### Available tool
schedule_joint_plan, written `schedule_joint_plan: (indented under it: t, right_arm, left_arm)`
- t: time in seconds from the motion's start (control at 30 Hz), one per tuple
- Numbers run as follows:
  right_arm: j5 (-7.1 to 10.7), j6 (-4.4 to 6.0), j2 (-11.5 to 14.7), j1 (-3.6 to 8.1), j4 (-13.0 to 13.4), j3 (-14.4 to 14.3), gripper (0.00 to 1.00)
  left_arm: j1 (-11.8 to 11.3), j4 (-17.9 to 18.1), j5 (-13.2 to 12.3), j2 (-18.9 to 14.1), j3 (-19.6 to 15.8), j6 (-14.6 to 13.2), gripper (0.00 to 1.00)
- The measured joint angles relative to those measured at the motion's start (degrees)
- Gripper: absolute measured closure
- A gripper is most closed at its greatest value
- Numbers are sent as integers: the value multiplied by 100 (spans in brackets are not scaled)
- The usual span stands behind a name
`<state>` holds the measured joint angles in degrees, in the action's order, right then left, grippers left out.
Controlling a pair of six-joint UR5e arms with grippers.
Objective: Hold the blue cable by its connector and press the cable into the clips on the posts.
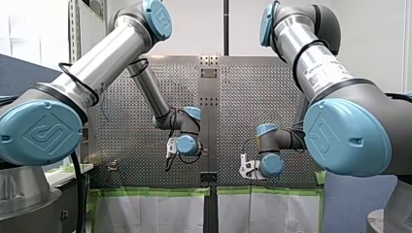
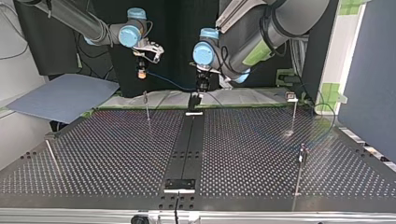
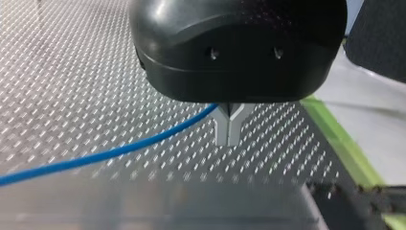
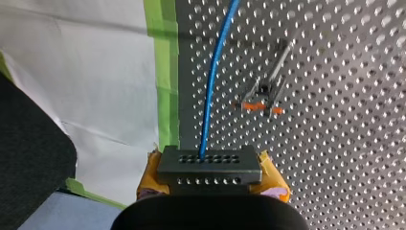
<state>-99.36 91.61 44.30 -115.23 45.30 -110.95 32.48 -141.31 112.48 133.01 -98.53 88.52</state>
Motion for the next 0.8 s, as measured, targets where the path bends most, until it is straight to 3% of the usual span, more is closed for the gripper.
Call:
schedule_joint_plan:
  t: [0.27,0.43,0.6,0.8]
  right_arm:
    - [503,27,-21,509,444,1,100]
    - [766,32,-25,794,530,0,100]
    - [998,-120,-25,1059,546,-2,100]
    - [1138,-413,-35,1366,555,-15,100]
  left_arm:
    - [451,-72,291,475,453,115,100]
    - [692,-209,418,717,696,196,100]
    - [843,-126,506,996,975,304,100]
    - [884,-31,571,1346,1324,322,100]
